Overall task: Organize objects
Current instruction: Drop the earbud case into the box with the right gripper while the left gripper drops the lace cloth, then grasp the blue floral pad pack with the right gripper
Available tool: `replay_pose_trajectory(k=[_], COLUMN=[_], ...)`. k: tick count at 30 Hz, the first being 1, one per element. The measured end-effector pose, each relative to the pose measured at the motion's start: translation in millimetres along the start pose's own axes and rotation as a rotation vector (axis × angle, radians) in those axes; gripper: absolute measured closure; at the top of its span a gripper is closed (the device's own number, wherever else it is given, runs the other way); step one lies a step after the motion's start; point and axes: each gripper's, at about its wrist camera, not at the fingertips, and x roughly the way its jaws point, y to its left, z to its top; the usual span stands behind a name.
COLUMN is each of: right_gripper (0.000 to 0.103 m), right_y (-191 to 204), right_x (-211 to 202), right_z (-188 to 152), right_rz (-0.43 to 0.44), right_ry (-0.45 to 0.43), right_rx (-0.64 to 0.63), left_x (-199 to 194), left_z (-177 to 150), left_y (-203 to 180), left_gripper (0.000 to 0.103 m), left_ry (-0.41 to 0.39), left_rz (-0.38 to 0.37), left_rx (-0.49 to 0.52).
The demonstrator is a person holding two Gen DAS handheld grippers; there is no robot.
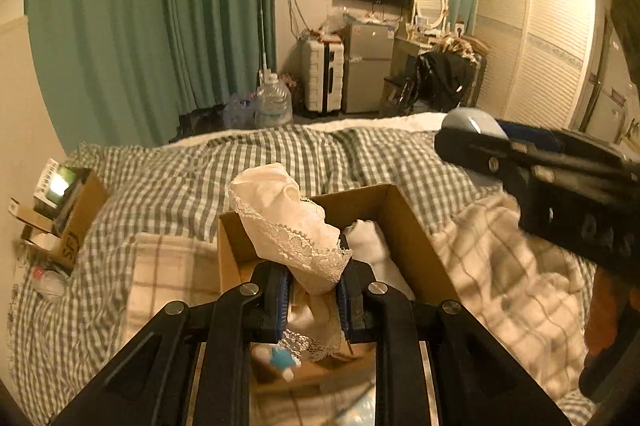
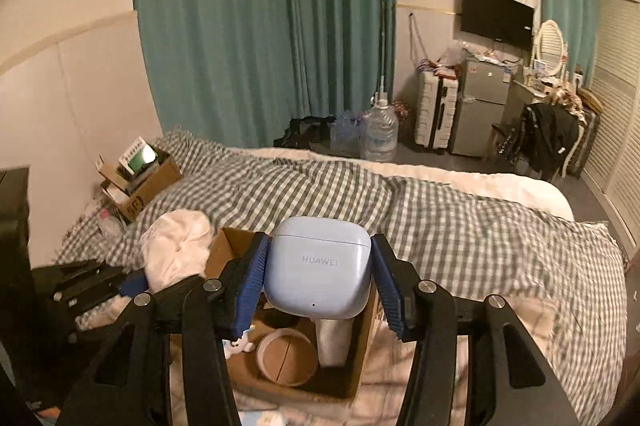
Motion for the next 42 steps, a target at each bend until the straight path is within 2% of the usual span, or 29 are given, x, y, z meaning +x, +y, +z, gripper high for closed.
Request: replay_pose_trajectory(k=[9,13,14,15,16,17,18,20,22,24,27,32,35,38,42], right_gripper=[0.052,0.052,0.052,0.046,0.042,0.036,0.034,0.034,0.032,0.026,0.015,0.009,0.002,0.001,0.001], right_y=[-19,-28,-31,-33,-35,-37,-36,-36,-35,-31,-21,-1,8,18,31], right_x=[99,109,108,105,99,93,84,68,44,21,-28,-78,-91,-84,-51], right_z=[-53,-59,-58,-57,-54,-52,-47,-41,-32,-25,-16,-26,-51,-87,-134], right_rz=[0.041,0.075,0.08,0.079,0.074,0.065,0.048,0.033,0.007,-0.015,-0.048,-0.116,-0.118,-0.1,-0.103], right_ry=[0.126,0.119,0.112,0.103,0.086,0.072,0.056,0.041,0.024,0.008,-0.033,-0.035,-0.018,0.04,0.131], right_rx=[0.028,0.048,0.061,0.072,0.078,0.079,0.079,0.076,0.072,0.069,0.043,0.002,0.037,0.063,0.059], left_x=[85,100,99,97,93,89,81,63,41,15,-27,-78,-93,-96,-87], left_z=[-26,-36,-36,-36,-35,-35,-34,-33,-31,-30,-32,-53,-76,-103,-140], left_y=[14,17,18,19,20,19,20,19,18,17,18,16,20,28,40], left_gripper=[0.083,0.082,0.077,0.066,0.058,0.042,0.035,0.032,0.026,0.012,0.003,0.0,0.0,0.0,0.0], left_ry=[0.108,0.12,0.117,0.115,0.113,0.109,0.097,0.076,0.066,0.043,0.004,-0.032,-0.024,-0.01,0.012], left_rz=[-0.004,-0.029,-0.029,-0.025,-0.023,-0.02,-0.015,-0.013,0.002,0.018,0.026,0.06,0.075,0.086,0.096], left_rx=[-0.017,-0.023,-0.029,-0.036,-0.046,-0.051,-0.057,-0.05,-0.036,-0.028,-0.024,0.003,-0.007,-0.044,-0.122])
